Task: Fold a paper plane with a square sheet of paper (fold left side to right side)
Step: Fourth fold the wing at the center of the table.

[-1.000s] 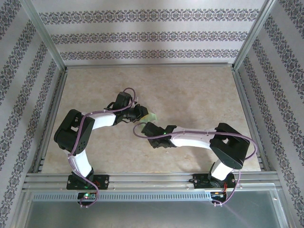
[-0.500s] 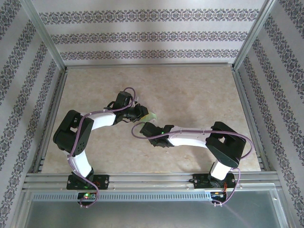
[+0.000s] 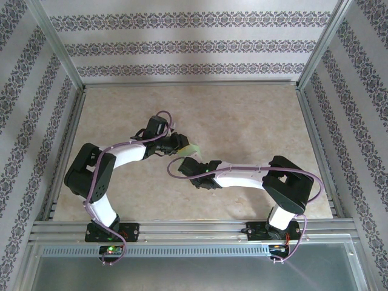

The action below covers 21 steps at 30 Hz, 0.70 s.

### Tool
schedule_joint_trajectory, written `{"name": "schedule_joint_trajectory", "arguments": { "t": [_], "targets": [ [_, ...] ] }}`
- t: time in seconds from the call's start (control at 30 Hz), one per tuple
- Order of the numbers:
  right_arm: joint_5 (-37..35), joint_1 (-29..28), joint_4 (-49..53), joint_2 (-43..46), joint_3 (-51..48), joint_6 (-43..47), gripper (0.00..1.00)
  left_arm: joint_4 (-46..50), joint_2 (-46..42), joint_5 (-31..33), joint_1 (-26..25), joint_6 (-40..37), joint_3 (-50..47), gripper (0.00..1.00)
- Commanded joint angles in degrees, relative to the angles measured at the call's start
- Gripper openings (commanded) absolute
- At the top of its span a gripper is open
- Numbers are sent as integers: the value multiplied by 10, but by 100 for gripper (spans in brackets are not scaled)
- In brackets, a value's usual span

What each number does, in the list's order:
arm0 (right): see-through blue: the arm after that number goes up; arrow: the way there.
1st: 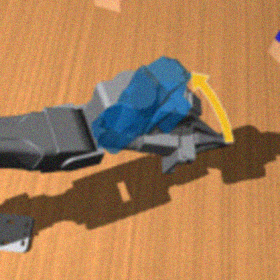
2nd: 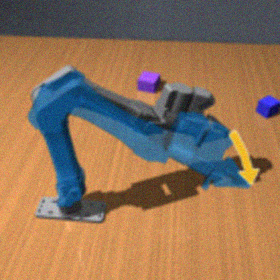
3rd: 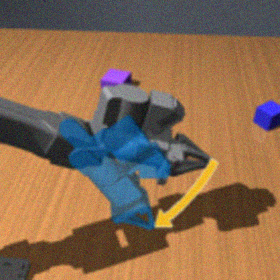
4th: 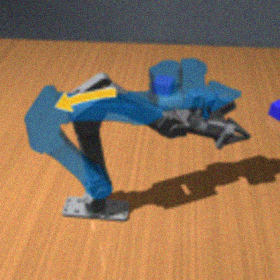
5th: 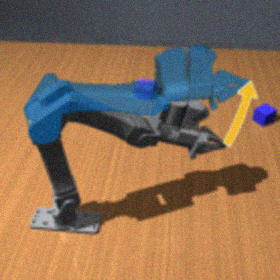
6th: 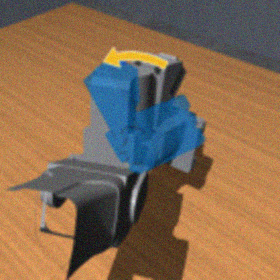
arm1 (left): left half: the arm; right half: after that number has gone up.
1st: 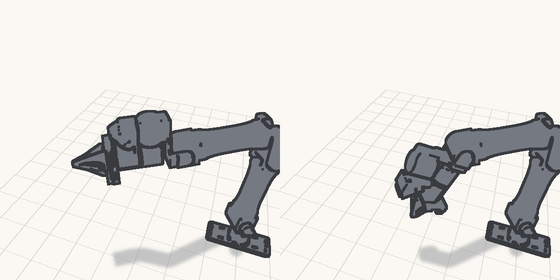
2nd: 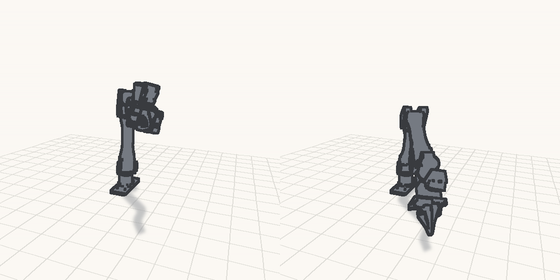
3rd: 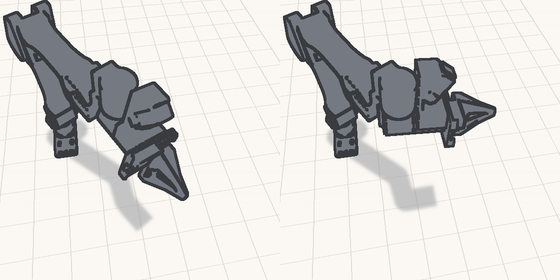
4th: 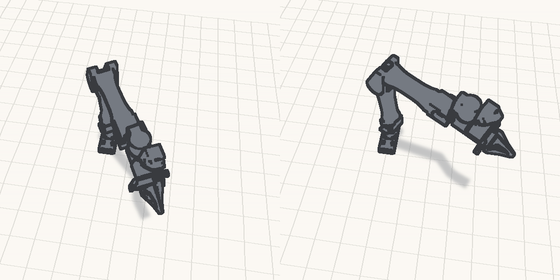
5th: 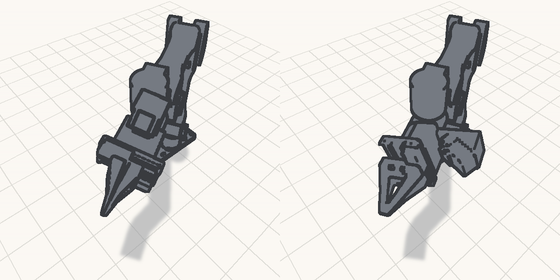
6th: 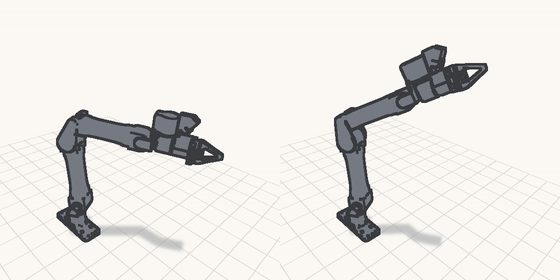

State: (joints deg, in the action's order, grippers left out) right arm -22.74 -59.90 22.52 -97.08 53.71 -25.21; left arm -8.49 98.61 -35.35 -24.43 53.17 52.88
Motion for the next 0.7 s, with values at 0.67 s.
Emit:
{"name": "schedule_joint_trajectory", "arguments": {
  "t": [0.67],
  "targets": [
    [140, 46, -73, 67, -66, -24, 2, 184, -236, 28, 97, -96, -96, 42]
  ]
}}
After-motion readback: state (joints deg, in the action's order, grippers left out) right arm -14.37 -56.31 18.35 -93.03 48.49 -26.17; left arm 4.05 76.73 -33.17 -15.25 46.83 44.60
